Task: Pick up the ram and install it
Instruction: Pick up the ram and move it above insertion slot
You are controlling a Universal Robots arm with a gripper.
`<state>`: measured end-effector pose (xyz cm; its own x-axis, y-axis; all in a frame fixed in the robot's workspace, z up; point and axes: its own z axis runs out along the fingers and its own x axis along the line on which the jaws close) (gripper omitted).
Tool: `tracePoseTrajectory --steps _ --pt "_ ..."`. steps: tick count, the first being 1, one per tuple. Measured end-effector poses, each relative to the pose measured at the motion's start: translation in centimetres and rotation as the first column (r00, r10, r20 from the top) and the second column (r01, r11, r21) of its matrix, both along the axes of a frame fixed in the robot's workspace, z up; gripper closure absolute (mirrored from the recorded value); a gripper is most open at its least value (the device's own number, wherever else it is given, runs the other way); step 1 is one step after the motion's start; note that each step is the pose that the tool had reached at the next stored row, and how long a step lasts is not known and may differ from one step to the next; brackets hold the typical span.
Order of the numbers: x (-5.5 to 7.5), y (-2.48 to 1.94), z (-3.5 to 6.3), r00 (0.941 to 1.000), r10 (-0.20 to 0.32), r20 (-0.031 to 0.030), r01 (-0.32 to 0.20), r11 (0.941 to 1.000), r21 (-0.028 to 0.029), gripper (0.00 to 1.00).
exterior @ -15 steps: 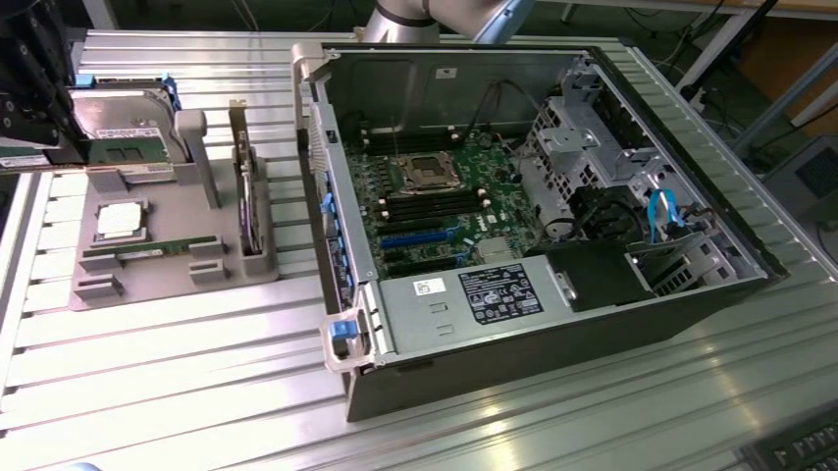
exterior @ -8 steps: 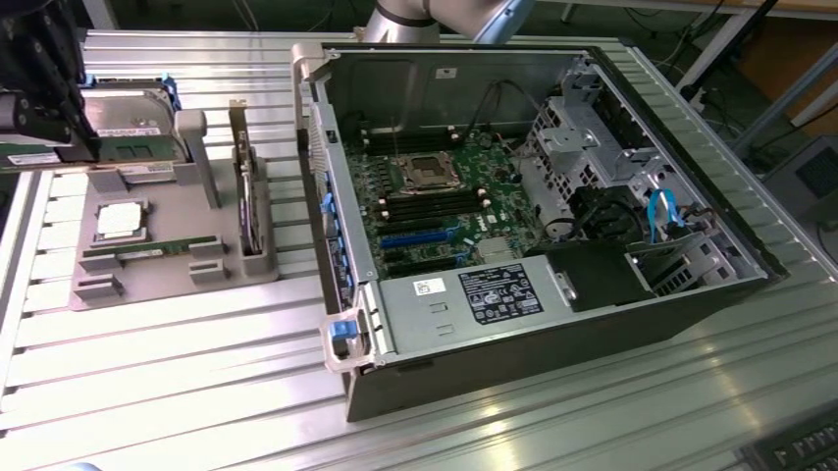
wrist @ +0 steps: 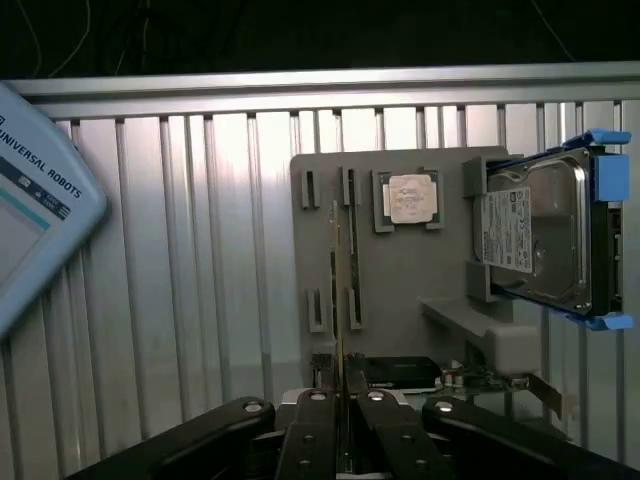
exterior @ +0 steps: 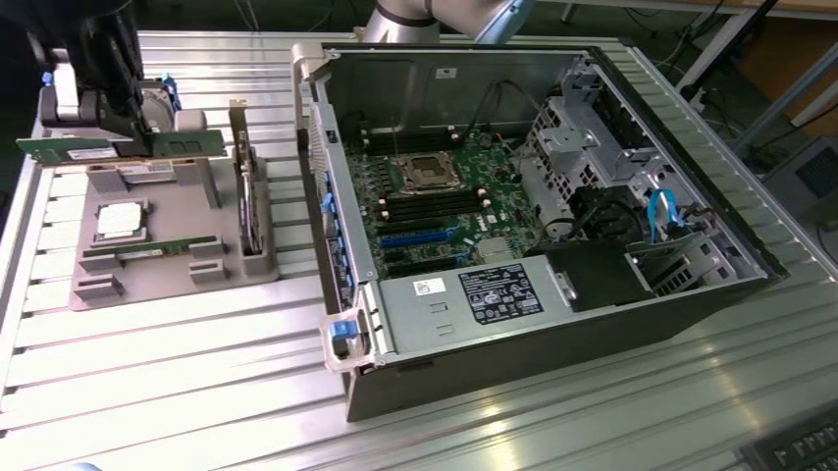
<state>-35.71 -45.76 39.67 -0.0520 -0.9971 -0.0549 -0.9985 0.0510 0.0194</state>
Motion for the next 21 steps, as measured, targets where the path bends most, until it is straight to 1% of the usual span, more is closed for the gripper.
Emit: tracePoseTrajectory --steps 5,6,8,9,13,15,17,21 --pt "1.7 0.02 0.03 1.0 0.0 -0.0005 0.0 1.0 -0.0013 0.86" --pt "2.5 0.03 0.05 1.0 0.0 -0.001 0.0 1.0 -0.0017 0.86" --pt "3.5 0.03 0.06 1.0 0.0 -0.0015 0.0 1.0 -0.0021 0.86" --pt "4.2 0.02 0.08 1.0 0.0 -0.002 0.0 1.0 -0.0026 0.86" --pt "5.4 0.03 0.1 1.0 0.0 -0.0024 0.0 1.0 -0.0033 0.86" --pt "6.5 0.04 0.1 1.0 0.0 -0.0027 0.0 1.0 -0.0048 0.86" --pt "7.3 0.06 0.1 1.0 0.0 -0.0029 0.0 1.0 -0.0058 0.86" --pt "8.4 0.09 0.1 1.0 0.0 -0.0035 0.0 1.0 -0.0065 0.86"
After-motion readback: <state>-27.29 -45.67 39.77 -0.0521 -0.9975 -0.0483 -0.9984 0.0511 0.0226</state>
